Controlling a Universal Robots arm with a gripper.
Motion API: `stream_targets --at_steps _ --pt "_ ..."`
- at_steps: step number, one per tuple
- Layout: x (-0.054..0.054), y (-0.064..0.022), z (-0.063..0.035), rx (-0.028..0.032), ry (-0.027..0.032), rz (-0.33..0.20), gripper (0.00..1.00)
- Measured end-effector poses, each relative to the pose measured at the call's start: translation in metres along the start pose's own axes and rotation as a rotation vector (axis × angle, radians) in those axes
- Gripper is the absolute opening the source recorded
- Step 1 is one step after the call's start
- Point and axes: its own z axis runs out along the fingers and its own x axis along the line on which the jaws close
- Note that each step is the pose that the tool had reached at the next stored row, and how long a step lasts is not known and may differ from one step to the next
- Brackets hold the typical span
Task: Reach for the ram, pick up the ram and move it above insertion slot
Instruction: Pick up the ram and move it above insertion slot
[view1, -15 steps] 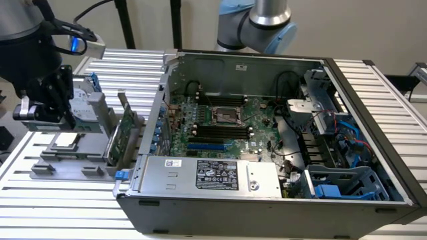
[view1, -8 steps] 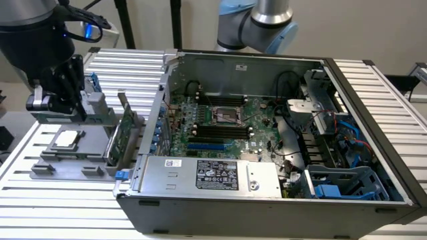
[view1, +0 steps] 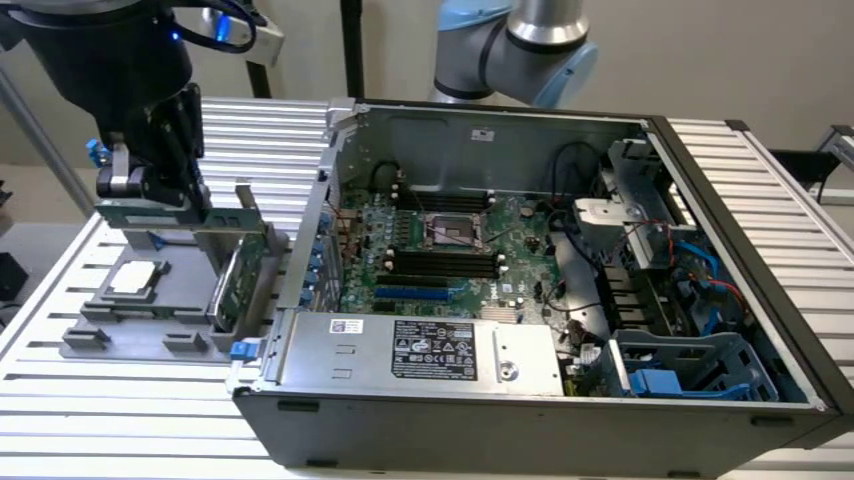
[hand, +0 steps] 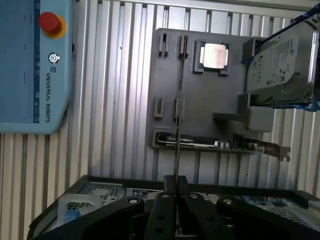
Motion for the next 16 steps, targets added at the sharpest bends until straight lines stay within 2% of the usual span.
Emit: stream_targets --at_steps 4,8,10,16 --pt "0.001 -0.0180 -0.0087 0.0010 -0.0175 -0.001 0.13" --pt "0.003 -0.0358 -0.0145 0.0017 -0.0311 -0.002 0.13" --pt "0.003 -0.0451 -0.0151 0.0020 -0.0340 -0.002 0.13" --pt "0.005 -0.0720 -0.0158 0.0021 -0.0356 -0.002 0.13"
